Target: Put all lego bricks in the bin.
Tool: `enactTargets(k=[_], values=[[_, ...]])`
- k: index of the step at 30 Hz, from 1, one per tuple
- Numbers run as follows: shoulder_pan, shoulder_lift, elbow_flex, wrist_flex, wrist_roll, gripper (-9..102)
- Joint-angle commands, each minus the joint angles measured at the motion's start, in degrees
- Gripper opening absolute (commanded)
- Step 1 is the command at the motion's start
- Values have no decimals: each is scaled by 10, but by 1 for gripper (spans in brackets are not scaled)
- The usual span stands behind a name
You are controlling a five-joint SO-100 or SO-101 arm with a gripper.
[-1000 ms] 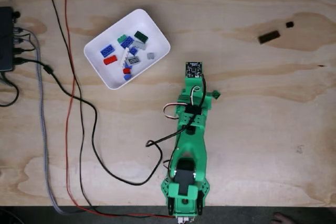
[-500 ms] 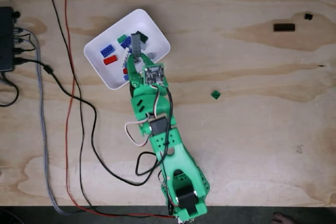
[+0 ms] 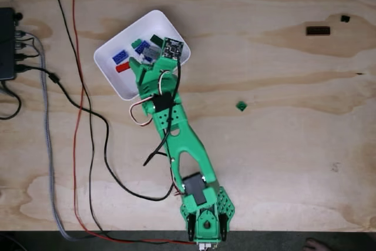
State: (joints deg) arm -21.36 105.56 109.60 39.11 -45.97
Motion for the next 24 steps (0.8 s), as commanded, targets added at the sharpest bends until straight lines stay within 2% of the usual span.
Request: enactTargets(k=[1, 4, 6, 8, 11, 17, 24], values=[[67, 301, 11, 72, 21, 29], [123, 425, 81, 210, -29, 22], [170, 455, 196, 237, -69, 21], [222, 427, 323, 191, -119, 20], [282, 325, 430, 67, -162, 19], [334, 154, 441, -102, -192, 18], [390, 69, 403, -174, -235, 18]])
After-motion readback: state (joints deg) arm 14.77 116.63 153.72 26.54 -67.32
